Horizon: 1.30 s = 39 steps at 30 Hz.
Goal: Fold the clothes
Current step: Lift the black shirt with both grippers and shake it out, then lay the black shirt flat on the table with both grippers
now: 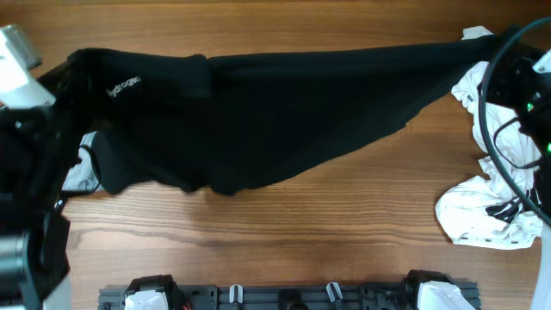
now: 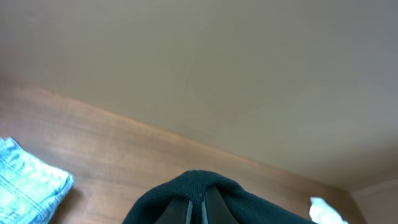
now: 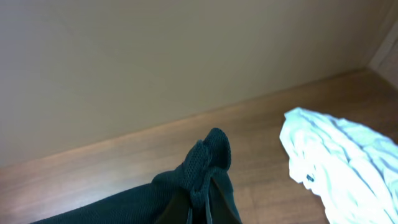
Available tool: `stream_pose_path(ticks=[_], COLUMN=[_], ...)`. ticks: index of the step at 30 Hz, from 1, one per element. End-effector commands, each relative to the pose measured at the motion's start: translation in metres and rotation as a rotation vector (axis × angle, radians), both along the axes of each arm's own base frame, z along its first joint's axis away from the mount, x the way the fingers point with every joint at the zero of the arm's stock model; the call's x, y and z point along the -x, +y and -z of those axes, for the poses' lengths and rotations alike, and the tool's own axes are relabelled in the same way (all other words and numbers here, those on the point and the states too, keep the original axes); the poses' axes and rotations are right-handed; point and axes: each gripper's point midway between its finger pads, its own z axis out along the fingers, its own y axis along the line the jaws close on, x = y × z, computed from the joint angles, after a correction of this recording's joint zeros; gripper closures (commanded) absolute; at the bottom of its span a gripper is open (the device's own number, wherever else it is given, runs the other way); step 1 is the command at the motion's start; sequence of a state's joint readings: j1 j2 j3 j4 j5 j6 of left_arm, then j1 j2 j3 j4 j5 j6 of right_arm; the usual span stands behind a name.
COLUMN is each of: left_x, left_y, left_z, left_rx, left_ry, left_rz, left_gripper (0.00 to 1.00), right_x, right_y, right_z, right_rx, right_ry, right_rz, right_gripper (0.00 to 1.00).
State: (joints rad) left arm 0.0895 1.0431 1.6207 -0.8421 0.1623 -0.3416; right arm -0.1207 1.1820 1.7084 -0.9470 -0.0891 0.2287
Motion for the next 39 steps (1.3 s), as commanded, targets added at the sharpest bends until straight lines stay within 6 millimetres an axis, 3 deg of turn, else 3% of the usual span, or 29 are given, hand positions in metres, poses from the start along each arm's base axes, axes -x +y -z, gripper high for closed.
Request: stream_pose_path(ticks=[1,9,12,14,16,17,21,23,24,25,27,30,33,35,39], left_x=[-0.041,-0.157,-0.200,-0.226,-0.238,-0.238,-0.227,-0.221,-0.219,-0.220,-0.220,-0.205,-0.172,-0.142,-0.085], left_y=[-0.001,-0.001,-0.003,-0.002,-0.002,0.000,0.014,0.017,0.017,0.017,0.017,0.010,-0.002,-0.014,-0.037], left_z=[0.034,0.133,0.136,0.114,0.066,0.042,-0.037,-0.054,-0.055,-0.045,-0.004,0.078,0.166,0.222,0.307], left_rx=[0.001,-0.016,-0.015,0.013,0.039,0.051,0.088,0.085,0.073,0.057,0.042,0.075,0.103,0.114,0.060], left_ry=[0.115,0.298,0.205,0.065,-0.132,-0.214,-0.402,-0.422,-0.398,-0.353,-0.188,0.150,0.526,0.785,1.193], left_rz=[0.033,0.073,0.097,0.088,0.079,0.074,0.023,0.019,0.017,0.017,0.018,0.017,0.026,0.038,0.125], left_gripper=[0.96,0.96,0.96,0.96,0.96,0.96,0.96,0.96,0.96,0.96,0.96,0.96,0.96,0.96,0.96], right_x=[-0.029,-0.127,-0.165,-0.188,-0.201,-0.204,-0.192,-0.184,-0.182,-0.182,-0.179,-0.165,-0.139,-0.109,-0.059], right_y=[-0.017,0.009,0.006,0.004,0.001,-0.003,-0.018,-0.023,-0.026,-0.030,-0.041,-0.055,-0.058,-0.055,-0.048], right_z=[0.031,0.136,0.139,0.113,0.064,0.032,-0.048,-0.067,-0.066,-0.058,-0.011,0.079,0.177,0.241,0.320], right_rx=[0.035,-0.090,-0.135,-0.196,-0.217,-0.209,-0.141,-0.095,-0.063,-0.044,0.008,0.089,0.100,0.092,0.068], right_ry=[0.105,0.306,0.223,0.084,-0.096,-0.196,-0.385,-0.408,-0.389,-0.357,-0.177,0.157,0.516,0.769,1.072], right_rz=[0.053,-0.152,-0.132,-0.101,-0.088,-0.079,-0.008,0.012,0.029,0.048,0.105,0.149,0.155,0.131,0.112], right_gripper=[0.96,0.96,0.96,0.96,0.96,0.96,0.96,0.96,0.96,0.96,0.96,0.94,0.94,0.96,0.96])
